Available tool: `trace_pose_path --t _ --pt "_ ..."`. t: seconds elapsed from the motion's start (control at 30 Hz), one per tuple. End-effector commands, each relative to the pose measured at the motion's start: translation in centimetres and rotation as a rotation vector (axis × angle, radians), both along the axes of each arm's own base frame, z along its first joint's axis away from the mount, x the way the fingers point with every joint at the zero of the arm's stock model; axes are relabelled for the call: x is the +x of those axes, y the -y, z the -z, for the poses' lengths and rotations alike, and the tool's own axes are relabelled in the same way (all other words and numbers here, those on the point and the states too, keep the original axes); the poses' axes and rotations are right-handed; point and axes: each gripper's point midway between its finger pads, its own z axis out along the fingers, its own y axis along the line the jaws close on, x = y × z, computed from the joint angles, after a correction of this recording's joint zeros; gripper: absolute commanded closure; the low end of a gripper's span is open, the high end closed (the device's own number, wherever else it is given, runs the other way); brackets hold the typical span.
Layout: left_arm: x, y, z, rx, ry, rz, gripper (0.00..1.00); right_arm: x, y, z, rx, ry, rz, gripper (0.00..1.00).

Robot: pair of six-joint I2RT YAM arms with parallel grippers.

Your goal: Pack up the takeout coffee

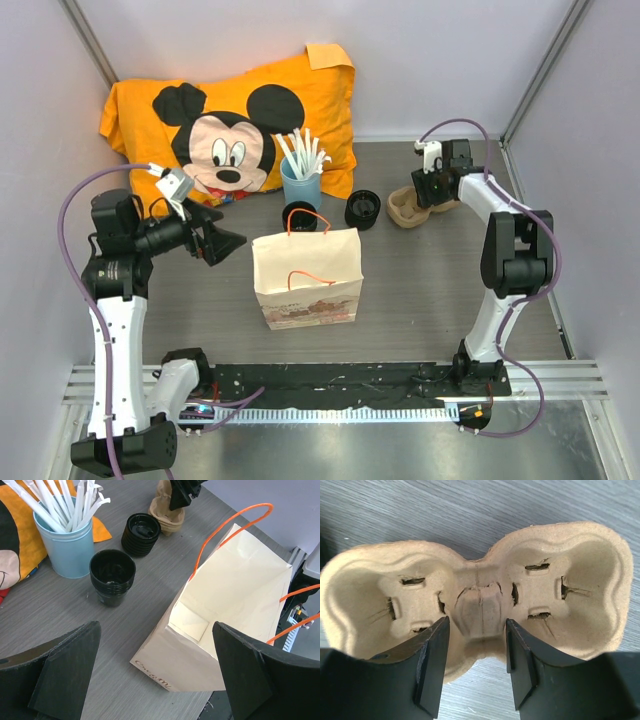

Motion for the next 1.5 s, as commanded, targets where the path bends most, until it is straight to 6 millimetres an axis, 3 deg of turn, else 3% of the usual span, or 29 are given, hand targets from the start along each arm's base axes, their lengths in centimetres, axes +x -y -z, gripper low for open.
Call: trace_pose_path --t 0.0,0.17,0.33,0.63,0.87,1.27,1.43,1.47 --pt "-0.2 0.1 -1.0 -0.01 0.045 0.016 0.0 0.9 -0.9 -5.1 0.051 0.144 -0.032 0.46" --pt "-0.2 0.1 -1.0 -0.012 0.046 0.014 0.0 0.9 -1.3 -5.4 0.066 0.149 -0.037 0.46" --pt "-0.3 0.1 -1.1 -0.014 0.048 0.016 0.0 1.1 -0.8 -4.0 0.045 0.123 -0.021 0.43" --pt "-0.2 0.1 -1.0 -0.015 0.046 0.014 0.0 1.6 -0.6 -3.8 0.037 0.122 -0.013 0.42" --pt "-0.2 0.1 -1.0 -0.017 0.044 0.016 0.0 1.4 -0.8 -2.5 0.038 0.089 -0.02 0.43" --pt "-0.2 0.1 -1.0 -0.019 0.042 0.015 0.0 1.4 -1.0 -2.6 0.055 0.088 -0.023 0.6" --pt "-0.2 0.0 -1.0 -0.018 0.043 0.012 0.0 1.4 -1.0 -2.2 0.052 0.081 -0.022 0.62" --pt "-0.2 0.1 -1.0 -0.019 0.043 0.015 0.0 1.4 -1.0 -2.1 0.054 0.079 -0.022 0.67"
